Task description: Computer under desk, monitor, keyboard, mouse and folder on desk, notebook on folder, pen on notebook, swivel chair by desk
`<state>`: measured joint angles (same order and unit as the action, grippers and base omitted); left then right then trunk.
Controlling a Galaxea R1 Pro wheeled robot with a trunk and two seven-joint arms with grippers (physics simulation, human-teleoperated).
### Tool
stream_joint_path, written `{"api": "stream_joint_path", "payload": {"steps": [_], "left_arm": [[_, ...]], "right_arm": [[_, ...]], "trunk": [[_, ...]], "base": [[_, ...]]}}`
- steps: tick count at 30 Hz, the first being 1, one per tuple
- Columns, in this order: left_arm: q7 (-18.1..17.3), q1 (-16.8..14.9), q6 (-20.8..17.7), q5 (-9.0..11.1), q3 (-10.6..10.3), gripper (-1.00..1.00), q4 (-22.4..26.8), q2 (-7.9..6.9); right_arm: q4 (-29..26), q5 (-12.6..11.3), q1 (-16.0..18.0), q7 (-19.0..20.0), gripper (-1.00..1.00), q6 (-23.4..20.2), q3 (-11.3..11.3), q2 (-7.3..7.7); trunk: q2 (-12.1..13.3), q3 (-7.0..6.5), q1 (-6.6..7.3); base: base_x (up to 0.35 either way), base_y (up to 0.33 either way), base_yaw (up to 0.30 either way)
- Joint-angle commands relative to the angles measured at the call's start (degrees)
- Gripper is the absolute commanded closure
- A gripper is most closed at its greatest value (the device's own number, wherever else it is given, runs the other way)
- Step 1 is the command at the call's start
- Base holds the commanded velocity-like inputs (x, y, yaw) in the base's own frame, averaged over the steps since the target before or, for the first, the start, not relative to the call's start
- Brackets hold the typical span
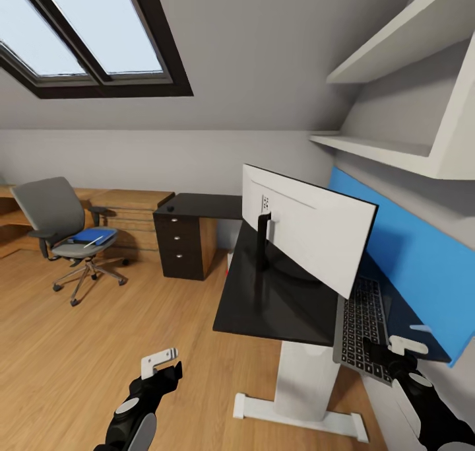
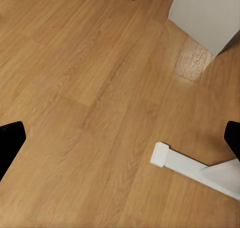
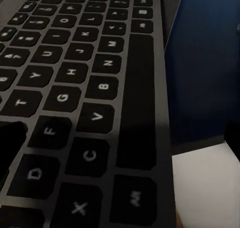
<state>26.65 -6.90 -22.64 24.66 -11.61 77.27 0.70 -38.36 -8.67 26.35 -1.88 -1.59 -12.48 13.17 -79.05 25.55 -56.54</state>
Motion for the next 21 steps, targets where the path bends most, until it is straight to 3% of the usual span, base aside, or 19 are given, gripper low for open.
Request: {"api": "stream_joint_path", "payload": {"steps": [1, 21], "left_arm": [[0.5, 0.0, -0.1, 0.5, -0.1, -1.0, 0.1, -0.01], [0.6, 0.0, -0.1, 0.5, -0.3, -1.0, 0.0, 0.0]], "right_arm": [[-0.2, -0.6, 0.0, -0.2, -1.0, -0.2, 0.1, 0.02], [-2.6, -0.6, 0.0, -0.1, -1.0, -0.3, -0.1, 0.09]], "trunk": [[0.4, -0.12, 0.23], [8.4, -3.71, 4.62]], "base": [[0.0, 0.0, 0.0], [0.0, 0.0, 0.0]]}}
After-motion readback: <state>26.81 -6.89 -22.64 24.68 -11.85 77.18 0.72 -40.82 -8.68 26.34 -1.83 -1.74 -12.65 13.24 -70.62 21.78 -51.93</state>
